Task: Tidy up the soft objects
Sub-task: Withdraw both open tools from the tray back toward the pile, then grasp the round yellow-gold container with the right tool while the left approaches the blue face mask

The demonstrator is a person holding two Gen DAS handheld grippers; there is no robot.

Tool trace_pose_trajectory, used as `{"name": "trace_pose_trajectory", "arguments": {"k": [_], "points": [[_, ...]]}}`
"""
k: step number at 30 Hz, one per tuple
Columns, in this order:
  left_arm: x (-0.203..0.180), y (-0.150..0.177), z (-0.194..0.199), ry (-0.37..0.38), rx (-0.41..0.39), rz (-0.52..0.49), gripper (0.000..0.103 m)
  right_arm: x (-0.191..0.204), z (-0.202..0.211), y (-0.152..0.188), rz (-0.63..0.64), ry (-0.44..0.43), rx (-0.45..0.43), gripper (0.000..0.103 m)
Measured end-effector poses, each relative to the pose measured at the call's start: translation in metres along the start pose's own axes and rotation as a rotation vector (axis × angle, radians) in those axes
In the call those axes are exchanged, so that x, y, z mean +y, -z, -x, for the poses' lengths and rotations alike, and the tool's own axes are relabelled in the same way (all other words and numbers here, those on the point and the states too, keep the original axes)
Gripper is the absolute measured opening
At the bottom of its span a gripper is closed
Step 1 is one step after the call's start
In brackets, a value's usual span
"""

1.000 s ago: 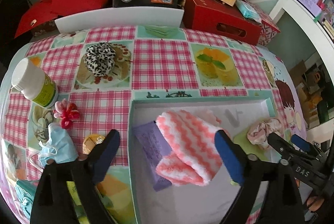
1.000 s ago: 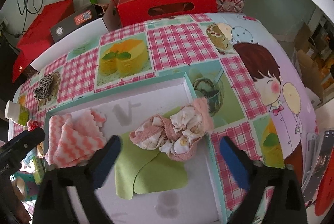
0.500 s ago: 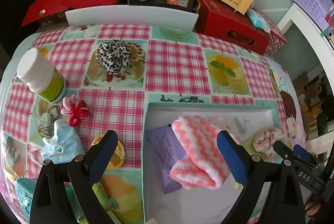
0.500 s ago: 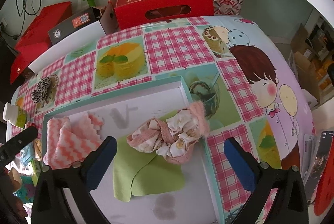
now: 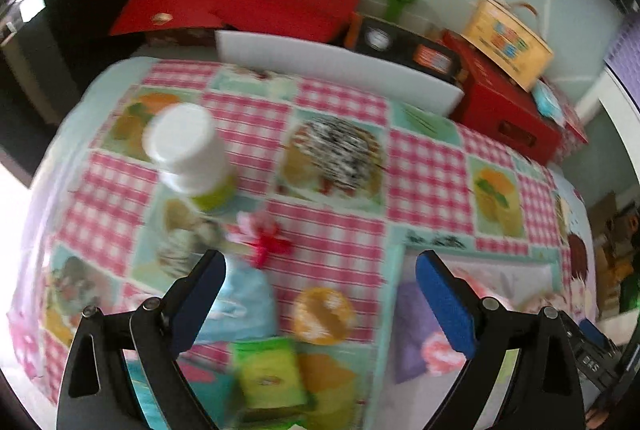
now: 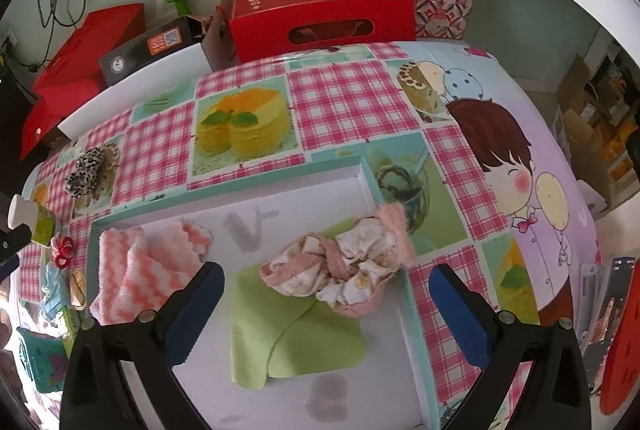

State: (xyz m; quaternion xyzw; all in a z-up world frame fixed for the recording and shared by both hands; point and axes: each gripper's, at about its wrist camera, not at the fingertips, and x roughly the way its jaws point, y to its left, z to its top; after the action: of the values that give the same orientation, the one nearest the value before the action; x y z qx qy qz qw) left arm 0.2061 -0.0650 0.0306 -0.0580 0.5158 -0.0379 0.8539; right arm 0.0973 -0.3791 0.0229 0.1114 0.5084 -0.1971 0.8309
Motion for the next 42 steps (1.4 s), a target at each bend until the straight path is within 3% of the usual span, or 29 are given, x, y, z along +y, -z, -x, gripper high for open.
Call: {"name": "trace_pose_trajectory", "arguments": {"k": [8,17,22,30,35,42], "points": [[0.067,-0.011,0.025,-0.175,-0.082,0.113,0.096,0.041,0.009,-0.001,0.074,-0.072,-0.027,0.103],[0.117,-0.003,0.034,-0.186,-0.072,0.223,0.096,0.099,0.015,0.010,0.203,-0.155,-0.037,0.103],[0.127,0.002,0.036,-0.215,-0.064,0.226,0.096,0.126,0.022,0.016,0.257,-0.215,-0.061,0.103],[0.143,0.007,0.021,-0.185,-0.006,0.271,0.096,0.188,0.018,0.039,0.412,-0.327,-0.056,0.103],[0.135,0.009,-0.002,-0.132,0.080,0.244,0.096,0.217,0.011,0.052,0.522,-0.332,-0.062,0.103],[0.111,0.010,-0.023,-0.081,0.152,0.170,0.096,0.238,-0.002,0.059,0.640,-0.354,-0.068,0.086]]}}
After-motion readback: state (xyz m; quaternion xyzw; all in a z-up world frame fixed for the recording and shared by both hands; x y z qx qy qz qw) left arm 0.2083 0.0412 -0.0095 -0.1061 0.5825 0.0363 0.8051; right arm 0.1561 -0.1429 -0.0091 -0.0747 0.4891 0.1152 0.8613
